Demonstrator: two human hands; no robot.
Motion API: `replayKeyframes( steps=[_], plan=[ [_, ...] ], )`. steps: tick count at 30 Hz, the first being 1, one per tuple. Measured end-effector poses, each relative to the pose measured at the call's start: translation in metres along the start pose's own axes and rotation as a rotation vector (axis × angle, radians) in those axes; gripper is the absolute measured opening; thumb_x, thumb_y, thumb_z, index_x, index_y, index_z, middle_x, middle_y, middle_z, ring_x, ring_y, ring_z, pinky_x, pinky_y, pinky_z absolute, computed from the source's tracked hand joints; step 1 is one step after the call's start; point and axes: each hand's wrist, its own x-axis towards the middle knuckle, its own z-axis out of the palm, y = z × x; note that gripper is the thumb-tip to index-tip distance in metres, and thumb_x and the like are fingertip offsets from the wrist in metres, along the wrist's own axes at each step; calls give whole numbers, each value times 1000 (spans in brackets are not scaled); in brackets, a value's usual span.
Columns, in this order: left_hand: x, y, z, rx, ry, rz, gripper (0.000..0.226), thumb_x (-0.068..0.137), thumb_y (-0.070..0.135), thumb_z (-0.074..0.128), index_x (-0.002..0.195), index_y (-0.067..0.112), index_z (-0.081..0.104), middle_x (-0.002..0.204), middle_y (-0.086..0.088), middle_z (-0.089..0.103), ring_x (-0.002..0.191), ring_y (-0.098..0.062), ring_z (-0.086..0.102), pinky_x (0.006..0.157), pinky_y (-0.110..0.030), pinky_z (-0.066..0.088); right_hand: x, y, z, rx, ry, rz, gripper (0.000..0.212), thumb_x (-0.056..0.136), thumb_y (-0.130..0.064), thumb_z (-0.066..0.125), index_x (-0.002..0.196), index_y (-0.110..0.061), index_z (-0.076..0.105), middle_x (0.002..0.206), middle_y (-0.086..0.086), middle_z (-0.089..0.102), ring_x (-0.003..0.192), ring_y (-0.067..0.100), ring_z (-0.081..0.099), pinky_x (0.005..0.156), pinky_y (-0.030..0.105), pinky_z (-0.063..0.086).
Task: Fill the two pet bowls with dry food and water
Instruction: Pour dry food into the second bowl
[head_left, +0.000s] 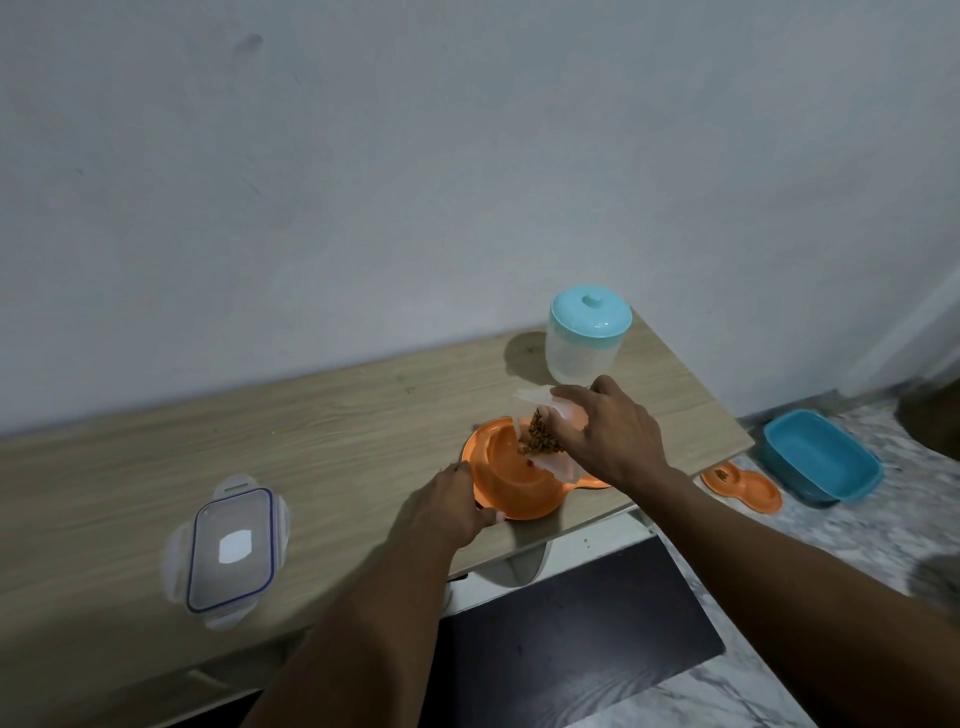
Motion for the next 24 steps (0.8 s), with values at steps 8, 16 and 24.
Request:
replayKeyframes(
  steps=[8, 16, 24],
  plan=[
    [-1, 1, -1, -8, 7, -27, 65, 61, 61, 76, 115, 34, 54, 112, 7, 65, 99, -19, 63, 84, -44, 54, 2, -1, -1, -1, 23, 1, 57, 90, -70, 43, 133, -36, 58, 118, 2, 57, 100, 25, 64, 75, 41, 56],
    [-3, 3, -4, 14, 22, -35, 58, 65, 59, 77, 111, 33, 55, 109, 7, 65, 96, -19, 64, 83, -43, 54, 0, -3, 0, -21, 11, -17, 55, 91, -69, 45, 133, -35, 59, 119, 2, 57, 98, 24, 64, 74, 37, 54],
    [-5, 5, -6, 9, 22, -41, 59, 64, 60, 77, 112, 33, 55, 111, 7, 66, 97, -19, 64, 83, -42, 54, -1, -2, 1, -44, 15, -21, 57, 90, -72, 42, 132, -37, 58, 118, 1, 56, 97, 24, 64, 73, 39, 55]
  ],
)
